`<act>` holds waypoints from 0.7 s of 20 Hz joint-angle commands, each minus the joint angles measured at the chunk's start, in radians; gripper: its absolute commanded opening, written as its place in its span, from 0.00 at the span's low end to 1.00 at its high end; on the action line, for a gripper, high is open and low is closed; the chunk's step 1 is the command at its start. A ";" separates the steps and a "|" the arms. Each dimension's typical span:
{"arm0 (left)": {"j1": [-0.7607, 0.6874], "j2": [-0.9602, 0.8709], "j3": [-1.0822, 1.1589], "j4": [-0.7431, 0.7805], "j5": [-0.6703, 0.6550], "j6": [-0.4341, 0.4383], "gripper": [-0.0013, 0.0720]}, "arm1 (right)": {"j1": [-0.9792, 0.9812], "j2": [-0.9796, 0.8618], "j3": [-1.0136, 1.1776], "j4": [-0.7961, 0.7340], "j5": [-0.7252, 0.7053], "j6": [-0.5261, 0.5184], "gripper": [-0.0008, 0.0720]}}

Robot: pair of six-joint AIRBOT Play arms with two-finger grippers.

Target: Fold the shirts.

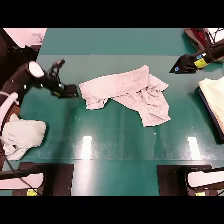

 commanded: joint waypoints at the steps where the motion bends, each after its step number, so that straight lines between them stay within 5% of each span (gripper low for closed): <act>1: 0.009 0.070 -0.257 -0.274 0.142 0.099 0.59 | -0.023 0.095 -0.154 0.037 -0.058 -0.013 0.57; 4: 0.008 0.069 -0.322 -0.415 0.210 0.195 0.59 | -0.021 0.153 -0.280 0.041 -0.130 -0.013 0.57; 11: -0.106 0.064 -0.325 -0.407 0.388 0.185 0.59 | -0.021 0.232 -0.434 0.041 -0.155 -0.013 0.57; 14: -0.118 0.039 -0.324 -0.403 0.346 0.184 0.59 | -0.021 0.261 -0.458 0.040 -0.166 -0.013 0.57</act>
